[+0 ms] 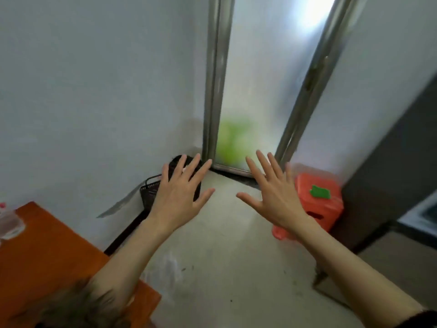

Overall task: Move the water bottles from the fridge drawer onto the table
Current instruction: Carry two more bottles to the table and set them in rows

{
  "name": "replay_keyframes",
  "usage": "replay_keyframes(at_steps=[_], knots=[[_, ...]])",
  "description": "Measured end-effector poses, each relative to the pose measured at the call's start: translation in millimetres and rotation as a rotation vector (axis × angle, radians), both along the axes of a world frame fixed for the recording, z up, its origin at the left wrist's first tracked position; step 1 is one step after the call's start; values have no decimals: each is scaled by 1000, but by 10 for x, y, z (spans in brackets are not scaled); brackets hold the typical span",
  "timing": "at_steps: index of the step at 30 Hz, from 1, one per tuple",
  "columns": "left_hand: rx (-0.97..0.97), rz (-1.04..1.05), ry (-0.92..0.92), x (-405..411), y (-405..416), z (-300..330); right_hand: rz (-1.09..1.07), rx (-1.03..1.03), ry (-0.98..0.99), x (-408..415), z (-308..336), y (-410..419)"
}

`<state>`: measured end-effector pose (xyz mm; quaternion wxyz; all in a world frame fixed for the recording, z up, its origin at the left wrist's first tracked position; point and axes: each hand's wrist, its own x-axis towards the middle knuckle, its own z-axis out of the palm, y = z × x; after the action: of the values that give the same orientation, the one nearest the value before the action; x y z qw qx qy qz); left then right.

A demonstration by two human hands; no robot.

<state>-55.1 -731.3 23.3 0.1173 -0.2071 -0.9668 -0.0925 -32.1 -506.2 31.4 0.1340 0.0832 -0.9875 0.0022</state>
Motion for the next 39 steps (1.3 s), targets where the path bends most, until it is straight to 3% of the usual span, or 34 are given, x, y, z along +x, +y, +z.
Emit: replay_keyframes(at_steps=[9,17,33,39], knots=[[64,-432,75,627,2547,330,-389,-25,98,1507,392,2254],[90,-703,11,824,4248,107,-685,-11,62,2197,188,3635],[-19,-920,-247,364,7143,-469,-931,-137,-168,1846,-342,6144],[99,-878,-423,352,7824,-692,-917,-269,-214,1663,-647,6892]])
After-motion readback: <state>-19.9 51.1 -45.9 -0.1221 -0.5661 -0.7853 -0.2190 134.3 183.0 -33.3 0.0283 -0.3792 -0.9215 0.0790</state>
